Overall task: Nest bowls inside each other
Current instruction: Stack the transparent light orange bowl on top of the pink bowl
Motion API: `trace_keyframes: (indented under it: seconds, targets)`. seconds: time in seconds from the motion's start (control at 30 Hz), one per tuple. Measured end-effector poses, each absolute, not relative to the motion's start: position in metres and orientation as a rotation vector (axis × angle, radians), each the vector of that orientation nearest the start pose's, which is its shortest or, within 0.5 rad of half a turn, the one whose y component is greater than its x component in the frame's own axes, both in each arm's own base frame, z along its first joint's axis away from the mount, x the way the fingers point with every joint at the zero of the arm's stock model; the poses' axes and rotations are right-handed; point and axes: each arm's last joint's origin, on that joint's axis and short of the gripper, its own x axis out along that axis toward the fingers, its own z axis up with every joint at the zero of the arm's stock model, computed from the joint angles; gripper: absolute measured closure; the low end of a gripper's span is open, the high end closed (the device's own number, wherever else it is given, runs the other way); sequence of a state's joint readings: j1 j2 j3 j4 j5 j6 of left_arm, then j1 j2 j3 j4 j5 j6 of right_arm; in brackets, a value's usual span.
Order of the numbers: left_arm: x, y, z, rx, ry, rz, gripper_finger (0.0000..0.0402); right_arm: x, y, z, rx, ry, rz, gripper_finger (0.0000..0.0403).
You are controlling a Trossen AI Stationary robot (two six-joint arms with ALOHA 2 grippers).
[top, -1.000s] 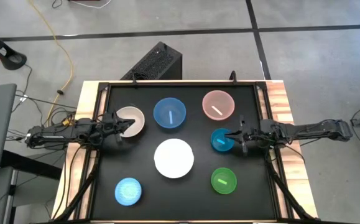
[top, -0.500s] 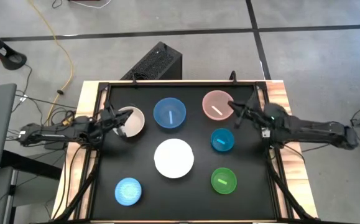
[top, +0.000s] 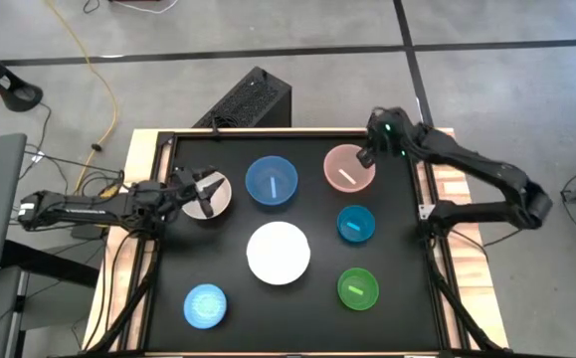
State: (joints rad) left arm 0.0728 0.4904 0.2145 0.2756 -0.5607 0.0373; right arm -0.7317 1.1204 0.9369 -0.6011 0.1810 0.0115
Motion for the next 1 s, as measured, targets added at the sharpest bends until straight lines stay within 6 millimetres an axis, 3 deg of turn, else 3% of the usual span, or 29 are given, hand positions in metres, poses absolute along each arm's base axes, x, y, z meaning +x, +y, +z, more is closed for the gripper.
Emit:
trace_keyframes:
  seconds: [0.2, 0.37, 0.83, 1.0]
  targets:
    - [0.133, 0.025, 0.218, 0.019, 0.026, 0.629, 0.0176, 0.165, -0.184, 0.27, 0.426, 0.929, -0.776, 0.0156]
    - [0.133, 0.025, 0.217, 0.01, 0.029, 0.618, 0.017, 0.163, -0.201, 0.244, 0.516, 1.025, -0.746, 0.0145]
    - [0.133, 0.025, 0.217, 0.011, 0.034, 0.601, 0.017, 0.176, -0.224, 0.195, 0.559, 1.171, -0.701, 0.0149]
    - [0.133, 0.025, 0.217, 0.004, 0.032, 0.602, 0.017, 0.18, -0.227, 0.188, 0.558, 1.175, -0.697, 0.021]
